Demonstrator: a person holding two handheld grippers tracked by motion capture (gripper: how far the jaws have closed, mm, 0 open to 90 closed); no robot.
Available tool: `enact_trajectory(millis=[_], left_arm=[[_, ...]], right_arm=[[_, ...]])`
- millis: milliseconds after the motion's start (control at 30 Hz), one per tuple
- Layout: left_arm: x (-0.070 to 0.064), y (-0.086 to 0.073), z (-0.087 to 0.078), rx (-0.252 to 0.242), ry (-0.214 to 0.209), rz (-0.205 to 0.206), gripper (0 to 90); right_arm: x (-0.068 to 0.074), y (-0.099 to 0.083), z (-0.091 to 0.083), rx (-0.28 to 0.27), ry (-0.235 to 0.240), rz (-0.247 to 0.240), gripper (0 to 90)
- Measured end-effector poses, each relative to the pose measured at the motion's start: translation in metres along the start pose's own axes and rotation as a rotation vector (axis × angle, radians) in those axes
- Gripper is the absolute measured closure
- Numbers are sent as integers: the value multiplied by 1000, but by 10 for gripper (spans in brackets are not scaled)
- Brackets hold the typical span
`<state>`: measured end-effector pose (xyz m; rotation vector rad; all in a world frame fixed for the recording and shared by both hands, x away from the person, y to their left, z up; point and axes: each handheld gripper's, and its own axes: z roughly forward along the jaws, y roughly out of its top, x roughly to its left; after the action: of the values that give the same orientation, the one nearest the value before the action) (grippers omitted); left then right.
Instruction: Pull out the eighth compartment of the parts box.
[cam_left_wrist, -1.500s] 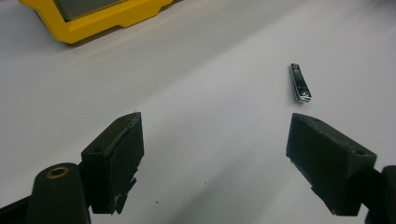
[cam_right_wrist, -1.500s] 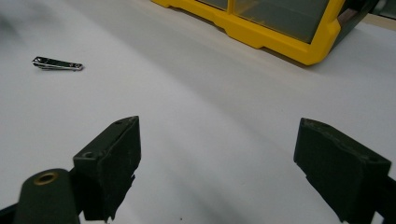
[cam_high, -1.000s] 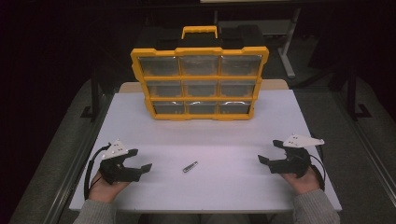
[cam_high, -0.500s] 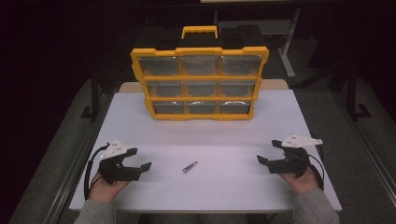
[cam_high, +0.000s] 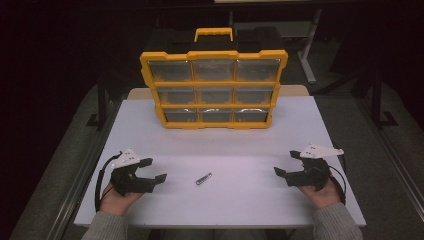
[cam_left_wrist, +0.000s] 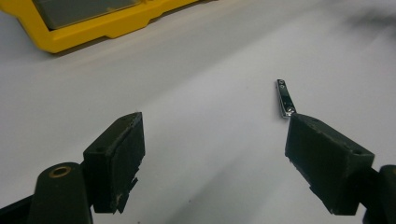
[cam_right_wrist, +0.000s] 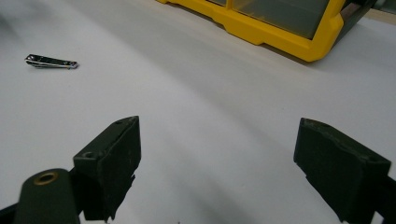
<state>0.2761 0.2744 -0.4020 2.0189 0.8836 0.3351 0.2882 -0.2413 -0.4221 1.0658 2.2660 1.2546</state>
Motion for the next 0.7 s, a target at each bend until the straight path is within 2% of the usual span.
enact_trajectory(millis=[200,267,333,367,400,567,700], left_arm=[[-1,5,3,-16,-34,-23,206],[-2,8,6,-22,-63,-32,208],[-3,14,10,-27,-112,-51,217],[-3,14,10,-27,-112,-51,218],[-4,17,12,-25,-131,-56,218],[-7,27,18,-18,-161,-32,221],[-7,36,24,-25,-189,-42,220]], right_arm=[[1,0,0,5,3,-4,138],[0,0,0,5,4,0,139],[0,1,-1,1,5,6,138],[0,1,-1,1,5,6,138],[0,1,-1,-2,6,7,139],[0,1,-2,5,12,7,139],[0,1,-1,6,14,3,139]])
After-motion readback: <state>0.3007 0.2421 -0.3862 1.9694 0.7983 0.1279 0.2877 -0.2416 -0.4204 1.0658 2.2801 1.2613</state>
